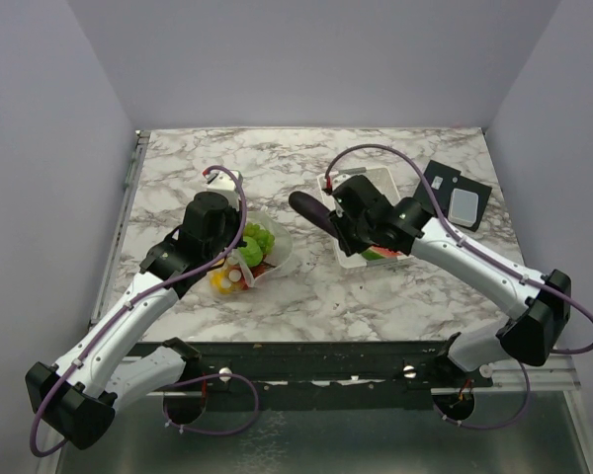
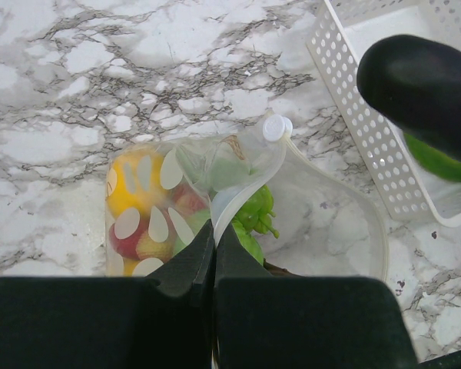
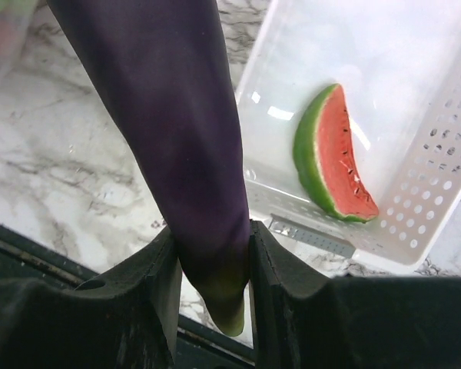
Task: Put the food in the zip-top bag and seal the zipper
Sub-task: Pick up the fake vegetable from the bin, then place the fake vegetable in the zipper food storage bag.
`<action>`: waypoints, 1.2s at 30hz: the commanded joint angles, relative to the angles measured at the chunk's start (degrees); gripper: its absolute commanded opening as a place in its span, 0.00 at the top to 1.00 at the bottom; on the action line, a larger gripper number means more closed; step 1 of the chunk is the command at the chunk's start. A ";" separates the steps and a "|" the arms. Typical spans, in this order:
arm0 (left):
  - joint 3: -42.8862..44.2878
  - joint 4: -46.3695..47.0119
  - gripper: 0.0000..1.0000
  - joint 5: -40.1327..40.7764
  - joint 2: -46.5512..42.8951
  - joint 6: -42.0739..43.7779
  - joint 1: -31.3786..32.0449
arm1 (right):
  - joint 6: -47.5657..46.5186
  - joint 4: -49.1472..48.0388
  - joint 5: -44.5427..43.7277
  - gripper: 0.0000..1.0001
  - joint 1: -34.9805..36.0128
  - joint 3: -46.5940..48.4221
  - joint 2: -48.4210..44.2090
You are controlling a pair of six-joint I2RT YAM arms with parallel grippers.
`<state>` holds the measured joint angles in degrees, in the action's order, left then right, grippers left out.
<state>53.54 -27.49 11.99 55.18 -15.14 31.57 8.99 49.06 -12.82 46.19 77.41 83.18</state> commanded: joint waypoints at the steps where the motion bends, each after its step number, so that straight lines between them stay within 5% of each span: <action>1: -0.67 1.12 1.00 -0.74 -0.24 0.14 0.11 | -0.87 5.22 -1.68 0.99 4.08 3.22 -2.45; 11: -0.71 1.12 1.00 -1.01 -0.16 0.26 0.02 | -0.69 9.39 -0.25 0.99 12.54 7.88 0.16; 31: -0.63 1.12 1.00 -1.86 -0.20 0.20 0.06 | -0.32 9.81 3.19 0.94 14.19 17.56 14.03; 36: -0.63 1.07 1.00 -1.97 -0.16 0.25 0.11 | -0.53 11.61 2.82 0.81 14.20 21.18 17.17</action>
<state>53.54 -27.49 11.46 55.18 -15.14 31.57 8.54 58.39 -10.90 59.96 95.61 98.45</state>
